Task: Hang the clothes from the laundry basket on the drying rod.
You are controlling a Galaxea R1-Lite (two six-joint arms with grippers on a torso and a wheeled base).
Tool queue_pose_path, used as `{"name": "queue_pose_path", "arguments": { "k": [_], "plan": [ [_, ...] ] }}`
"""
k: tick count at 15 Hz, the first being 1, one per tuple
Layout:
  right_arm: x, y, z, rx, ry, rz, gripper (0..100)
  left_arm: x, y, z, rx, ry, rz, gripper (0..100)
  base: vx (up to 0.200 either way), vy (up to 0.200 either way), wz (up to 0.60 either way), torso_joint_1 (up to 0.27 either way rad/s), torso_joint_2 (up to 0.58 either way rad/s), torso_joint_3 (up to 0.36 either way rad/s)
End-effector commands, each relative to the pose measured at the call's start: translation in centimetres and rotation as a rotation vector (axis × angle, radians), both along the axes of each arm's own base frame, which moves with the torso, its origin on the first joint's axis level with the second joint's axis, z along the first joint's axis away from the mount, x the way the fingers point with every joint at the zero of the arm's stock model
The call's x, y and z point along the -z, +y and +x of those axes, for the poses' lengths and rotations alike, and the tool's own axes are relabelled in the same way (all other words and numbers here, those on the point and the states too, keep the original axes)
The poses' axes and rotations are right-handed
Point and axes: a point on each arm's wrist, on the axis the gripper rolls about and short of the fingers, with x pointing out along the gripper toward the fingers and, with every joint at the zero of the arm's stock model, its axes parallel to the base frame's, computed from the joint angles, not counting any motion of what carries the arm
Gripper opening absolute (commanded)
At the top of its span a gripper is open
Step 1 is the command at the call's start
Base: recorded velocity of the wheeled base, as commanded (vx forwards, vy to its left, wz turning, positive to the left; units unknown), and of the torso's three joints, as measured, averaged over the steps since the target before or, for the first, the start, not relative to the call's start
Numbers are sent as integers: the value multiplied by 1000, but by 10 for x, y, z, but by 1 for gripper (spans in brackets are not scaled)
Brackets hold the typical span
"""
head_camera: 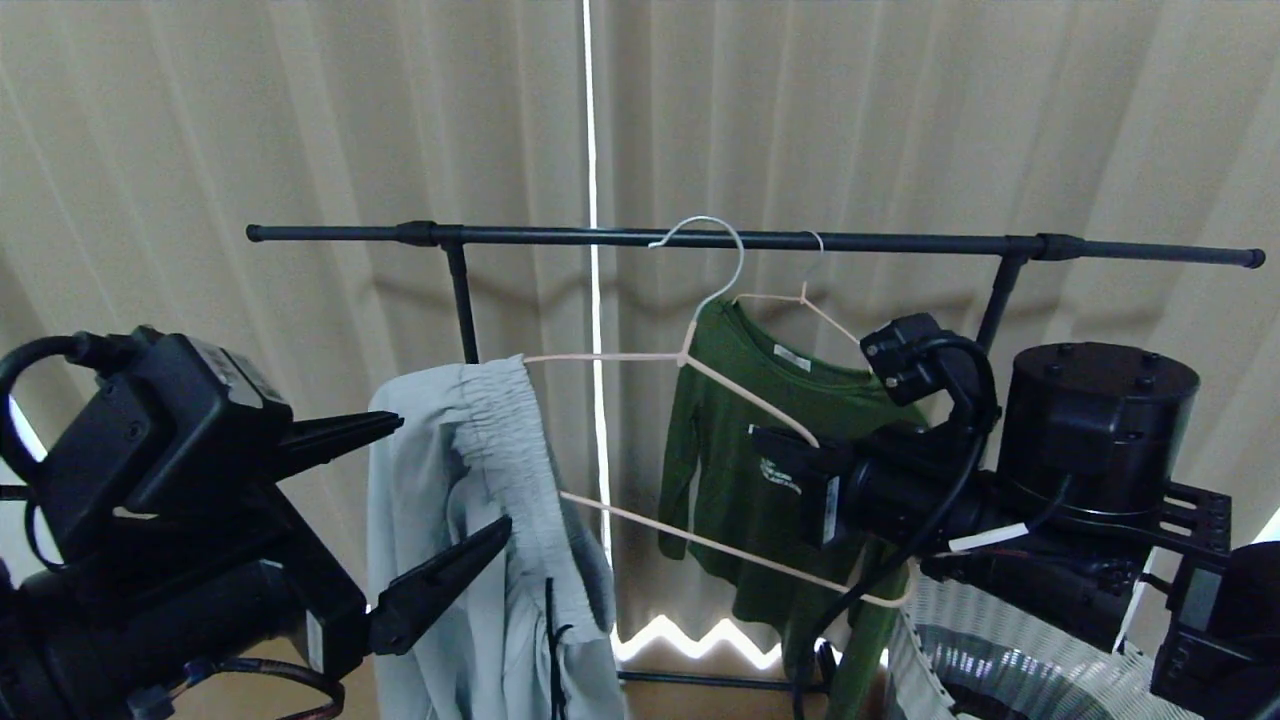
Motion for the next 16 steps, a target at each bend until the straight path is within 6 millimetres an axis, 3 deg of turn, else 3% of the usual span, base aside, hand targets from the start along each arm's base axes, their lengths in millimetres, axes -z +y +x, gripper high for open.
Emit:
{"name": "queue_pose_path", "arguments": {
  "k": [1, 8, 9, 12, 16],
  "plan": [
    [-5, -13, -3, 18, -26, -13, 0, -5, 6, -6, -2, -31, -14, 100, 0, 0, 0, 0, 0, 0],
    [-8, -23, -14, 16, -37, -15, 0, -26, 5, -3, 103, -146, 23, 100, 0, 0, 0, 0, 0, 0],
    [-9, -25, -17, 16, -41, -13, 0, -34, 13, 10, 100, -208, 82, 100, 0, 0, 0, 0, 0, 0],
    [-9, -27, -20, 9, -51, -28, 0, -23, 21, 35, 125, -240, 233, 100, 0, 0, 0, 0, 0, 0],
    [-9, -18, -26, -51, -50, -24, 0, -8, 8, 53, 169, -202, 300, 100, 0, 0, 0, 0, 0, 0]
  ]
}}
